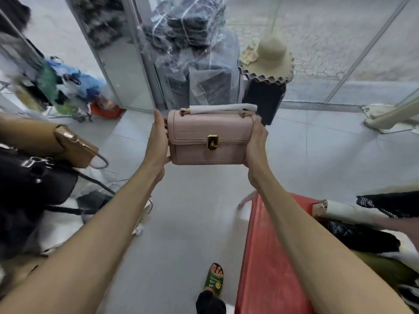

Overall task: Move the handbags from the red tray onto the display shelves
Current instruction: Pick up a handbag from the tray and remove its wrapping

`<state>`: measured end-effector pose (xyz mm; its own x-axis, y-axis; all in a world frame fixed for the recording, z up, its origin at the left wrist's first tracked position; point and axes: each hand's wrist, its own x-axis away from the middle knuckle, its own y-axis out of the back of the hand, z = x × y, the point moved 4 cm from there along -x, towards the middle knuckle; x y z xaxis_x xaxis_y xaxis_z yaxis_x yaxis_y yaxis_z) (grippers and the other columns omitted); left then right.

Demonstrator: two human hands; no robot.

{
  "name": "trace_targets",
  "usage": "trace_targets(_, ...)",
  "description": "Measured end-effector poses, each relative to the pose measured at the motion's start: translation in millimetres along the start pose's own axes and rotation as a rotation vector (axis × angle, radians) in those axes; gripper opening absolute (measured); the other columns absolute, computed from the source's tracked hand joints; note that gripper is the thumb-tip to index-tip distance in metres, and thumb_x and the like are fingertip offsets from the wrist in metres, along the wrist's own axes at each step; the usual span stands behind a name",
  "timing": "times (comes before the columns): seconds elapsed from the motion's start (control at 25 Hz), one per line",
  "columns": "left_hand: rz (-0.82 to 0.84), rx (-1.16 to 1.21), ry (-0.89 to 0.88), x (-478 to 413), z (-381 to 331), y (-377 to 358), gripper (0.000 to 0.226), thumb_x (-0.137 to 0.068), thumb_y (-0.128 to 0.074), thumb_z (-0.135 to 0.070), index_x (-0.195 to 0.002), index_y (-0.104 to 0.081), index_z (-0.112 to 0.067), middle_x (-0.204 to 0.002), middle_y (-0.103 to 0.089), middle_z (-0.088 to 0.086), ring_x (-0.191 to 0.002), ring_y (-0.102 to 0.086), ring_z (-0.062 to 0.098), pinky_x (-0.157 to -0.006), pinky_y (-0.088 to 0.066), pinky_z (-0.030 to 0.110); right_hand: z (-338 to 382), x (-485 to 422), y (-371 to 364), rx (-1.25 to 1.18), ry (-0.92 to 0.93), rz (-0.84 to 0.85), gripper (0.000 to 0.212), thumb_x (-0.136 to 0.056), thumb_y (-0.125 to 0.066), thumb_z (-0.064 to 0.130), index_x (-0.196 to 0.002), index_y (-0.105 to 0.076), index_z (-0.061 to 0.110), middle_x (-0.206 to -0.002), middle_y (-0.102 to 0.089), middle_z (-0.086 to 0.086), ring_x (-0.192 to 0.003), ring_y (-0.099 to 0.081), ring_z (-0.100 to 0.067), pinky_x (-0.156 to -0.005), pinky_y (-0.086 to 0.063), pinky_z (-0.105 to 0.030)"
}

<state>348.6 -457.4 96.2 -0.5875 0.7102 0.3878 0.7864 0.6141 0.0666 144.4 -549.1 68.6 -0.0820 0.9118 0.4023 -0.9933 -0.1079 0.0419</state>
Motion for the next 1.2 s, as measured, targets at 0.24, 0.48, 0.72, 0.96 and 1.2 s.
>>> trace_targets(0.24, -0.126, 0.131, -0.149, 100, -66, 130, 0.079, -0.079, -0.025, -0.093, -0.134, -0.057, -0.047, -0.135, -0.063, -0.009, -0.123, -0.057, 0.016, -0.097, -0.049, 0.051, 78, 112, -78, 0.062, 0.258, 0.185, 0.085, -0.066, -0.026, 0.102, -0.134, -0.045, 0.054, -0.142, -0.053, 0.009, -0.13, -0.05, -0.02, -0.109, -0.042, -0.058)
trace_targets(0.48, -0.283, 0.177, -0.282, 209, -98, 235, 0.067, -0.094, -0.025, -0.078, -0.14, -0.053, -0.037, -0.114, -0.067, -0.011, -0.1, -0.063, 0.009, -0.068, -0.049, 0.031, 110, 236, -129, 0.056, 0.442, 0.332, 0.1, -0.061, -0.023, 0.106, -0.141, -0.042, 0.05, -0.145, -0.051, 0.005, -0.132, -0.05, -0.021, -0.111, -0.042, -0.057)
trace_targets(0.72, -0.422, 0.221, -0.372, 309, -85, 321, 0.052, -0.095, -0.026, -0.076, -0.127, -0.052, -0.045, -0.108, -0.061, -0.02, -0.097, -0.055, 0.002, -0.074, -0.045, 0.032, 110, 342, -175, 0.053, 0.567, 0.527, 0.082, -0.088, -0.022, 0.085, -0.147, -0.041, 0.031, -0.136, -0.052, 0.004, -0.122, -0.053, -0.015, -0.103, -0.049, -0.045)
trace_targets(0.96, -0.644, 0.257, -0.403, 390, -51, 417, 0.033, -0.099, -0.038, -0.067, -0.108, -0.058, -0.042, -0.11, -0.068, -0.008, -0.099, -0.063, 0.013, -0.081, -0.051, 0.036, 73, 438, -243, 0.059, 0.509, 0.769, 0.093, -0.072, -0.028, 0.097, -0.141, -0.045, 0.037, -0.135, -0.058, 0.003, -0.121, -0.057, -0.015, -0.106, -0.048, -0.048)
trace_targets(1.2, -0.874, 0.296, -0.41, 454, -5, 506, 0.016, -0.102, -0.047, -0.049, -0.1, -0.059, -0.039, -0.101, -0.062, -0.014, -0.094, -0.058, 0.012, -0.087, -0.048, 0.041, 33, 521, -319, 0.1, 0.417, 0.994, 0.106, -0.058, -0.029, 0.104, -0.144, -0.04, 0.044, -0.143, -0.053, 0.005, -0.128, -0.053, -0.017, -0.111, -0.043, -0.053)
